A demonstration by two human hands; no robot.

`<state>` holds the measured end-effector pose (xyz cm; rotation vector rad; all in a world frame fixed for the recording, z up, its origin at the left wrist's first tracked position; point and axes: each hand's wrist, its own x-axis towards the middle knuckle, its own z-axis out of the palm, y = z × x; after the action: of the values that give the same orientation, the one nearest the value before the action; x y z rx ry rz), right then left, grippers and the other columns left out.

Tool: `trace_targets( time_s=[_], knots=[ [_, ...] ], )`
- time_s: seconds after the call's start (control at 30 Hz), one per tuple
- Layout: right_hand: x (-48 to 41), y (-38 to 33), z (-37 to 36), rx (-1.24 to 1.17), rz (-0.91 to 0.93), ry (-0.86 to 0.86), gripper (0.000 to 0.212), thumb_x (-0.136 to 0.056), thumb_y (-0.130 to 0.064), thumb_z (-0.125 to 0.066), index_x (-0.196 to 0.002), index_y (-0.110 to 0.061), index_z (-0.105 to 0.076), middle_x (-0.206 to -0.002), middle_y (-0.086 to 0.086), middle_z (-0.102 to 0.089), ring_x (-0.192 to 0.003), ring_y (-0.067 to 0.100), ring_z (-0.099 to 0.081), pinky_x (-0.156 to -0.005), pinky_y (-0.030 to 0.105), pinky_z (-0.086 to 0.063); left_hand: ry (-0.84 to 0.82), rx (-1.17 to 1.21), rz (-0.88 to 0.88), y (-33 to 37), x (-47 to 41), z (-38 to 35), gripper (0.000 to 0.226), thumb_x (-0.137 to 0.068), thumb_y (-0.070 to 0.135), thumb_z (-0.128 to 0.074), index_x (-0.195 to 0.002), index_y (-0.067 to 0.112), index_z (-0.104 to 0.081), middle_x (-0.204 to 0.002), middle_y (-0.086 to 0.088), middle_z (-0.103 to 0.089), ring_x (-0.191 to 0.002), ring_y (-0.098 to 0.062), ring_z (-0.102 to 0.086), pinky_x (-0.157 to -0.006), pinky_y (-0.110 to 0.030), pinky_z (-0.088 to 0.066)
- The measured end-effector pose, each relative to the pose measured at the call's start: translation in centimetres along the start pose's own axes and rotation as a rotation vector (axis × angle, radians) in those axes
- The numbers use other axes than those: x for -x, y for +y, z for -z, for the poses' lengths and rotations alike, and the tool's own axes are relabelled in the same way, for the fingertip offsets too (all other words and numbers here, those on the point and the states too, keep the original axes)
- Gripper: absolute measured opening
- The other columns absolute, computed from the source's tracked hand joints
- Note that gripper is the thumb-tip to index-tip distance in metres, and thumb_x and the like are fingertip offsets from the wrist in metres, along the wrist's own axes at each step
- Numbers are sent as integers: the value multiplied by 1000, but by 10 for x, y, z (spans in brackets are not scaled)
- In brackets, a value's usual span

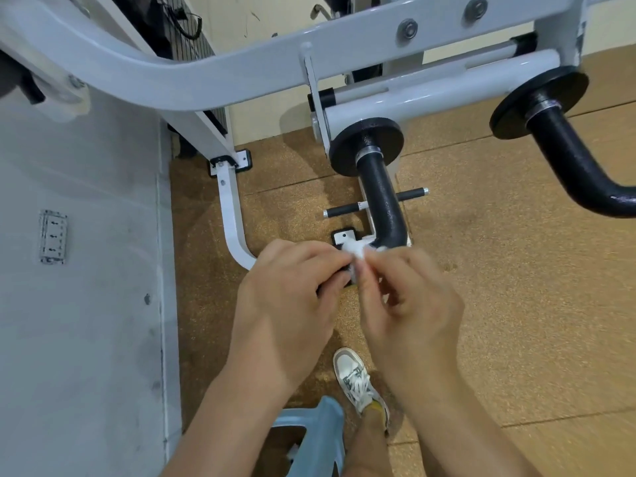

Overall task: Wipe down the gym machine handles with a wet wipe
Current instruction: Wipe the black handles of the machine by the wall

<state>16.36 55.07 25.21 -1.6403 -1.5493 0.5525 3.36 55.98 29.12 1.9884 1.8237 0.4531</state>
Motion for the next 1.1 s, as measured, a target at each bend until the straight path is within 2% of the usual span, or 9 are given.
trace_targets(
  time_s=[0.07, 0.2, 0.3, 0.5, 0.6, 0.67, 0.77, 0.93, 1.1],
  knots=[
    [-2, 2, 1, -14, 32, -35, 6, -88, -13, -67, -89, -12, -73, -76, -3, -61, -65, 3, -48, -62, 8, -37, 19, 8, -11, 0, 0, -1, 16, -86, 24, -63, -98, 26, -74, -95, 17, -68, -88, -10, -56, -77, -13, -36],
    [-19, 14, 7, -65, -113, 36, 5, -88, -15, -68, -84, -14, -71, -73, -4, -58, -64, 3, -48, -59, 17, -36, 39, -22, 8, 6, -4, -2, 8, -85, 28, -68, -90, 24, -73, -87, 14, -68, -82, -9, -55, -72, -14, -34],
    [-10, 8, 12, -71, -81, -66, 4, -86, -11, -69, -83, -14, -70, -72, -6, -56, -65, 1, -48, -61, 11, -33, 25, -15, 37, 11, -12, -6, 10, -83, 34, -64, -82, 27, -71, -81, 15, -64, -79, -8, -53, -70, -16, -38],
    [-41, 13, 8, -117, -183, -88, 7, -81, -12, -71, -78, -17, -68, -77, -4, -58, -69, 7, -54, -63, 22, -43, 33, 24, 48, 12, -14, -11, 6, -81, 24, -70, -85, 28, -73, -84, 15, -64, -80, -8, -52, -75, -12, -36],
    [-33, 9, 18, -123, -171, -184, 8, -81, -10, -72, -80, -18, -70, -76, -8, -60, -71, 7, -56, -63, 18, -42, 22, 20, 46, 13, -16, -12, 12, -81, 21, -71, -89, 30, -73, -85, 14, -64, -80, -10, -53, -67, -10, -33],
    [-44, 11, 17, -98, -204, -173, 8, -80, -11, -72, -78, -19, -70, -74, -12, -59, -70, 3, -55, -62, 12, -39, 18, 27, 51, 13, -17, -13, 12, -80, 19, -72, -86, 30, -72, -84, 14, -63, -79, -9, -53, -66, -10, -33],
    [-62, 13, 12, -16, -188, -142, 7, -79, -12, -72, -77, -18, -70, -75, -10, -59, -68, 2, -54, -64, 13, -38, 27, 43, 67, 15, -19, -15, 11, -79, 19, -71, -83, 30, -71, -82, 15, -61, -76, -10, -52, -65, -12, -35],
    [-51, 10, 25, 12, -125, -312, 10, -79, -11, -74, -76, -20, -71, -73, -12, -57, -68, 0, -50, -62, 7, -34, 32, 96, 103, 20, -18, -17, 21, -83, 24, -65, -101, 34, -63, -82, 15, -56, -77, -12, -50, -64, -18, -36],
    [-77, 17, 18, 21, -100, -282, 12, -79, -9, -74, -78, -21, -71, -76, -13, -60, -71, -4, -52, -65, 6, -36, 44, 84, 103, 24, -24, -18, 28, -83, 27, -56, -109, 31, -65, -84, 14, -58, -79, -14, -54, -64, -29, -44]
  ],
)
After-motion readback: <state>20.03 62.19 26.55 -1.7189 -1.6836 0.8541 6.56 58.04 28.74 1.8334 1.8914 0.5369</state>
